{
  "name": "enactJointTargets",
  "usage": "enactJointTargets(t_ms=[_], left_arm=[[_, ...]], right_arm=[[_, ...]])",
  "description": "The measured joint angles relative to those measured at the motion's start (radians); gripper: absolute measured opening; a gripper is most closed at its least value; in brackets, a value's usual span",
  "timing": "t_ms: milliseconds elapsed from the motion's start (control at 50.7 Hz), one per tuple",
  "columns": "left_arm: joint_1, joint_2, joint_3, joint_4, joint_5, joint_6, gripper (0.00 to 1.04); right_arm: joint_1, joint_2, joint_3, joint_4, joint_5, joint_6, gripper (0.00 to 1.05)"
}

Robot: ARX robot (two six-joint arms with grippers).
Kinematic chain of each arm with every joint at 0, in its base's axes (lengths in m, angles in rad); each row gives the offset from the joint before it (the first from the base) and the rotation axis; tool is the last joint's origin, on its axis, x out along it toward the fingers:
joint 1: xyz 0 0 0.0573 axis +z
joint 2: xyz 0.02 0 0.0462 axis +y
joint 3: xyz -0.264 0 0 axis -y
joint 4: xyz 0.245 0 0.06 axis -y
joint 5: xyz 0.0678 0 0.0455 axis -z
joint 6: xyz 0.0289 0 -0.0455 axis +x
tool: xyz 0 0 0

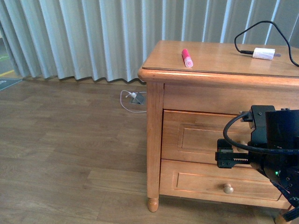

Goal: Place pink marker in drawer with both arms

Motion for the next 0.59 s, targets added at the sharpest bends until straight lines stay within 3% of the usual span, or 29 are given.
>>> enactJointTargets(t_ms=[256,394,592], left_arm=[[0.0,0.0,0.0,0.0,0.0,0.0,0.99],[0.0,0.0,0.0,0.0,0.0,0.0,0.99],[0.0,0.0,0.0,0.0,0.0,0.0,0.99]], right_arm=[[0.013,-0.011,-0.003,0.003,0.003,-0.001,0.96],[0.012,-0.013,-0.003,-0.009,0.004,-0.011,0.77],[0.006,-0.013,-0.001,-0.019,0.003,-0.021,0.78]])
